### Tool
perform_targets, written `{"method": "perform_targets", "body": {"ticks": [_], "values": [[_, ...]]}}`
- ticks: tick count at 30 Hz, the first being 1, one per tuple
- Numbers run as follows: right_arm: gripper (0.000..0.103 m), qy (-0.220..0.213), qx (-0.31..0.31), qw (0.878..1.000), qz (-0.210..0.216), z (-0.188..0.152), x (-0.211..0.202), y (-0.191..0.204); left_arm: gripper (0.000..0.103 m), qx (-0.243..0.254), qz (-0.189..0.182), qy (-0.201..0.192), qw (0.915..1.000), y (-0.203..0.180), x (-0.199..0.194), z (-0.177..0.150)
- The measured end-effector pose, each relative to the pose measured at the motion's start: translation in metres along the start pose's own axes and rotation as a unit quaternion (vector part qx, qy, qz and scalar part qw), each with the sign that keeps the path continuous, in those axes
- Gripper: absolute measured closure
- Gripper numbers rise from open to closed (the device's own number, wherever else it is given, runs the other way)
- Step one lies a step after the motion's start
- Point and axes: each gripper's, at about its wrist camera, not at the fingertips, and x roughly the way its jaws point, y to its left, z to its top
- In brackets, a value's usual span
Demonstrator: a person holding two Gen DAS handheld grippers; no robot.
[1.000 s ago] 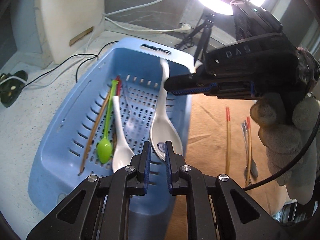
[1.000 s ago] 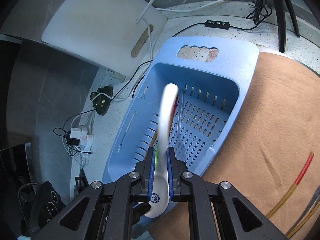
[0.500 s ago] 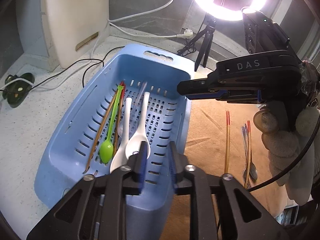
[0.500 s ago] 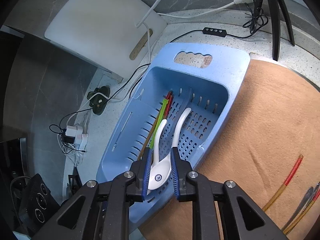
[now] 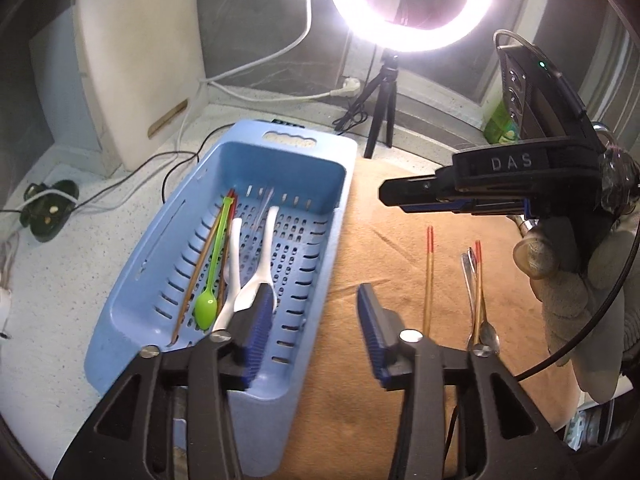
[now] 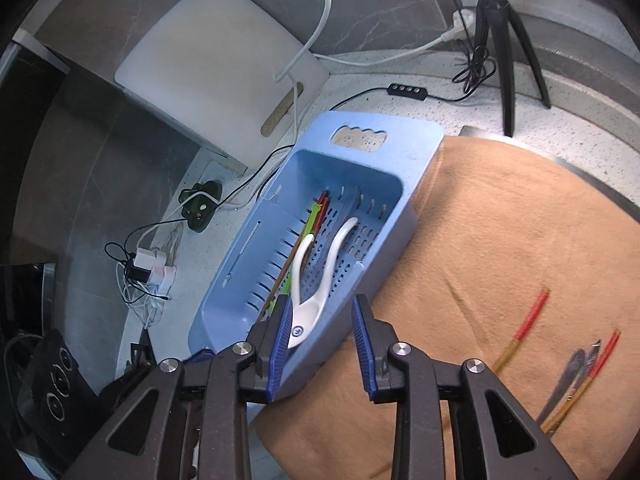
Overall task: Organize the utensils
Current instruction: 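Move both tools back over the red-tipped chopsticks on the mat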
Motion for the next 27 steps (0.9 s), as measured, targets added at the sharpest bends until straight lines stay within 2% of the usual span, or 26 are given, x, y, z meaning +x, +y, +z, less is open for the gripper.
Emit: {"method": "perform_targets", "body": {"ticks": [4,7,12,14,20,27], "values": [[0.07,-0.024,-0.008,1.0,-0.009,-0.009,-0.024,-0.013,0.052,0.012,-0.002,-0.002,0.9999,-0.013,-0.003,-0.002],[0.062,-0.049,-0.011,0.999,0.002,-0.019,-0.046,-0.026,0.048,0.021,-0.011,-0.001,0.9997,-0.022,-0.001,-0.005],[0.06,-0.103,-0.03,0.994,-0.039,-0.038,-0.089,-0.052,0.048,0.035,-0.035,0.011,0.9987,-0.042,0.01,-0.01],[0.059,-0.111,-0.03,0.992,-0.053,-0.044,-0.101,-0.064,0.048,0.045,-0.04,0.019,0.998,-0.052,0.017,-0.011],[0.058,-0.099,0.004,0.991,-0.089,-0.065,-0.123,-0.107,0.048,0.074,-0.062,0.047,0.9942,-0.08,0.04,-0.012],[0.058,-0.051,0.076,0.994,-0.059,-0.088,-0.106,-0.138,0.048,0.108,-0.07,0.084,0.9881,-0.103,0.069,-0.014]]}}
